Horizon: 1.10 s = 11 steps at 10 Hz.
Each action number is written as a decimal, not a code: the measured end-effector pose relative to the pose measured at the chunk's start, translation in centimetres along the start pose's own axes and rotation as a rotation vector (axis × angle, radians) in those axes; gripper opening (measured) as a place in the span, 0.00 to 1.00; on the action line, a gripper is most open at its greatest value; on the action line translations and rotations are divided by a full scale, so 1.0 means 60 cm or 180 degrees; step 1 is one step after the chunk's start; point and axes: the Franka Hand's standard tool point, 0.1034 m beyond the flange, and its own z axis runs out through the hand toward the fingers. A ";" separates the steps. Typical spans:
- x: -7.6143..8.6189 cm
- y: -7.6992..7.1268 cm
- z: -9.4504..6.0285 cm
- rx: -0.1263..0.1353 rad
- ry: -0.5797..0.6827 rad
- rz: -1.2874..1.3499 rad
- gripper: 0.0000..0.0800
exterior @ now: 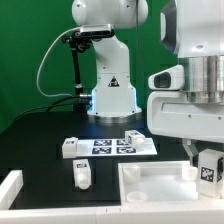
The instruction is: Assemble one leg
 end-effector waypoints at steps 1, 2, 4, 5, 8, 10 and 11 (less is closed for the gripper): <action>0.001 0.002 0.000 -0.0006 -0.0004 0.0299 0.36; 0.009 0.010 0.001 -0.0027 -0.0012 0.0761 0.36; 0.013 0.015 0.004 0.0034 -0.0134 0.1977 0.36; 0.012 0.017 0.004 0.0071 -0.0237 0.2622 0.36; 0.004 0.013 0.005 0.0071 -0.0252 0.3308 0.36; 0.004 0.012 0.005 0.0071 -0.0239 0.3138 0.40; 0.000 0.007 0.002 0.0097 -0.0221 0.2420 0.58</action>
Offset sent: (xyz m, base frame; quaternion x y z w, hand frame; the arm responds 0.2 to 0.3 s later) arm -0.0051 -0.0104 -0.0108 -0.0066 -0.0420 0.3916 0.9192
